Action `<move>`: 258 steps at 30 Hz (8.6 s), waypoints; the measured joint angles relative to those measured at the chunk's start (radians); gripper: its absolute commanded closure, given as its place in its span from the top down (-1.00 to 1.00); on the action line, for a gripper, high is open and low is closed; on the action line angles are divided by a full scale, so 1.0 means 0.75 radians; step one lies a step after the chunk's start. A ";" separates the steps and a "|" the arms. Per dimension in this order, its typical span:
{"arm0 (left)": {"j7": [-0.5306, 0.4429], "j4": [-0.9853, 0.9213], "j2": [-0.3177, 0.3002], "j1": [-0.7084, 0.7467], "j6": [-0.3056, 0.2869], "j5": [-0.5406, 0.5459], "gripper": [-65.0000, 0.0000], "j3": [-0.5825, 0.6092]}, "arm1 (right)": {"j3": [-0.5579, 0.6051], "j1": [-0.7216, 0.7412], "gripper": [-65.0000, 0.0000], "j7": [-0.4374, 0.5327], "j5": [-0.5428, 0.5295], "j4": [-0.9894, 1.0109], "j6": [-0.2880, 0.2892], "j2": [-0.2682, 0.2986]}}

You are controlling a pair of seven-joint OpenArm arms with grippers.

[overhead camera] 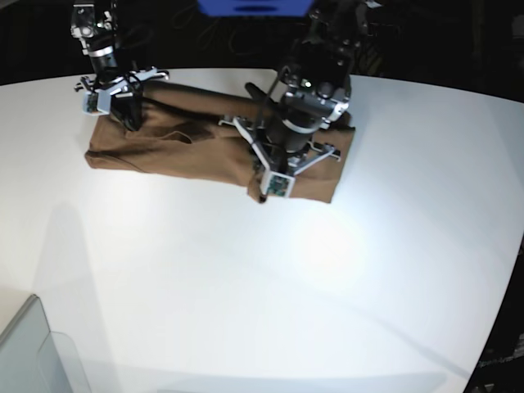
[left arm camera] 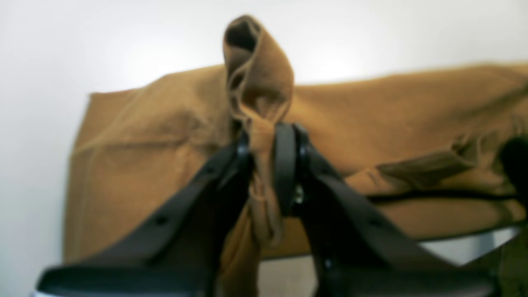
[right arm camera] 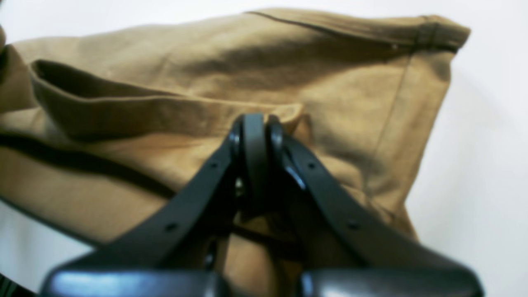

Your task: Layout the t-shirt on the table in an organized manner, then fold the t-shirt properly

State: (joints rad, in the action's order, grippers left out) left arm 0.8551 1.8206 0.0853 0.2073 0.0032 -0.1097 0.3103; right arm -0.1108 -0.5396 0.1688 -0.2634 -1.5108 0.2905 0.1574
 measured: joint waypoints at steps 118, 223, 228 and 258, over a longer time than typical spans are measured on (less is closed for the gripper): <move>-0.135 -0.239 -0.214 0.019 -0.021 0.005 -0.57 -0.218 | -0.455 0.253 0.38 -0.979 0.001 -0.343 -0.010 -0.249; 0.002 -0.085 -0.238 0.123 -0.015 0.178 -0.57 -0.708 | 0.892 0.536 -0.39 -0.998 0.172 -0.231 -0.004 -0.270; -0.002 -0.056 -0.239 0.135 -0.015 0.173 -0.57 -0.836 | 0.894 0.536 -0.11 -0.998 0.172 -0.231 -0.004 -0.254; 0.002 0.071 -0.224 0.175 -0.015 0.183 -0.57 -1.055 | 0.806 0.431 0.14 -0.978 0.168 -0.437 -0.004 -0.150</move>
State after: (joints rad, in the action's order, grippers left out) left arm 0.8566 1.8740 -0.0830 0.3389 -0.0082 0.0273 -0.4812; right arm 0.4934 -0.2165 -0.5644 -0.1371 -1.8385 0.2874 0.0452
